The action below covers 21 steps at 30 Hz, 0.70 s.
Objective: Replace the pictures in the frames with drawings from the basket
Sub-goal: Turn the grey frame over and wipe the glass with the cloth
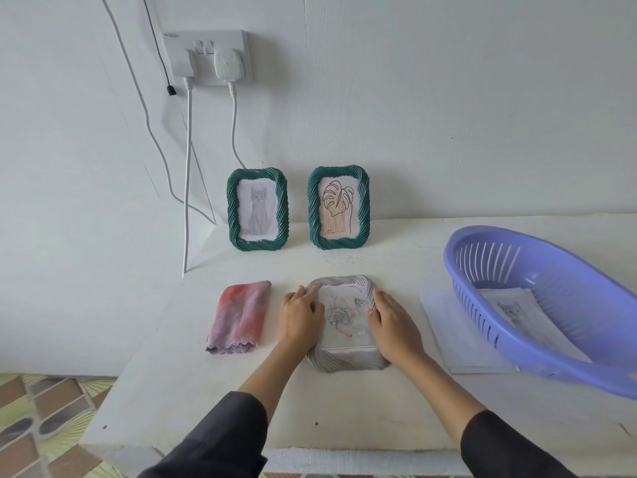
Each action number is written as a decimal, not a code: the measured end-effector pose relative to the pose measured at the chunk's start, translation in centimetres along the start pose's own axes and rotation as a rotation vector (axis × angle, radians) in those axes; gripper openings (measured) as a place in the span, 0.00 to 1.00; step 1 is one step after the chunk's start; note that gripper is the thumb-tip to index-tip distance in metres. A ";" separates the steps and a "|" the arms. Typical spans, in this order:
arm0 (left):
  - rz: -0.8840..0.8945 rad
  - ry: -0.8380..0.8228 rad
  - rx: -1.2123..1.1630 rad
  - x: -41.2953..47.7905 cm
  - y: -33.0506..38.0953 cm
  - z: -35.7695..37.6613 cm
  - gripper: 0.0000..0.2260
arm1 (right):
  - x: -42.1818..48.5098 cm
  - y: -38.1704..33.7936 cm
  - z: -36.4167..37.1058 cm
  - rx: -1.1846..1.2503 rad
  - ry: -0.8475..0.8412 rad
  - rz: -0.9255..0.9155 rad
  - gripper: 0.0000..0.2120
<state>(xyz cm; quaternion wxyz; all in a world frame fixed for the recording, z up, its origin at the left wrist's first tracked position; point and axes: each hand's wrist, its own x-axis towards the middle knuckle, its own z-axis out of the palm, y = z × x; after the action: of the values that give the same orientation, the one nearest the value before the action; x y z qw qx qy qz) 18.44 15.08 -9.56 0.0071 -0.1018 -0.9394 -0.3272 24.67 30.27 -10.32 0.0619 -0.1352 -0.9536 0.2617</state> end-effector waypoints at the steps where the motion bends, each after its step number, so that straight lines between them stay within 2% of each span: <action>1: 0.002 0.001 0.001 0.0 -0.1 0.1 0.20 | 0.0 0.0 0.0 -0.003 0.001 -0.001 0.23; 5: 0.033 -0.005 -0.024 0.4 -0.3 -0.4 0.17 | -0.1 0.0 0.0 -0.010 0.003 -0.009 0.23; 8: -0.052 0.204 -0.014 1.2 -0.6 -2.6 0.17 | -0.2 0.0 -0.1 -0.005 0.002 -0.014 0.23; 10: -0.209 0.280 0.107 1.7 -1.3 -4.4 0.20 | -0.2 0.0 -0.2 -0.004 -0.001 -0.013 0.23; 13: -0.495 0.088 0.193 2.1 -2.7 -6.2 0.28 | -0.2 0.0 -0.2 0.001 -0.005 -0.005 0.23; 15: -0.616 -0.010 0.163 2.1 -3.5 -6.7 0.34 | -0.1 0.0 -0.2 0.010 -0.008 0.001 0.23; 21: -0.605 -0.044 0.047 2.1 -4.1 -7.8 0.34 | -0.2 -0.1 -0.3 0.031 -0.001 0.006 0.23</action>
<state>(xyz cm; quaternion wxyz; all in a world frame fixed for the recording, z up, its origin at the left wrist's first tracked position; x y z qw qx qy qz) 15.17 7.50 -5.73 -0.1088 0.1756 -0.9343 -0.2904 24.93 30.29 -10.02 0.0625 -0.1371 -0.9491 0.2766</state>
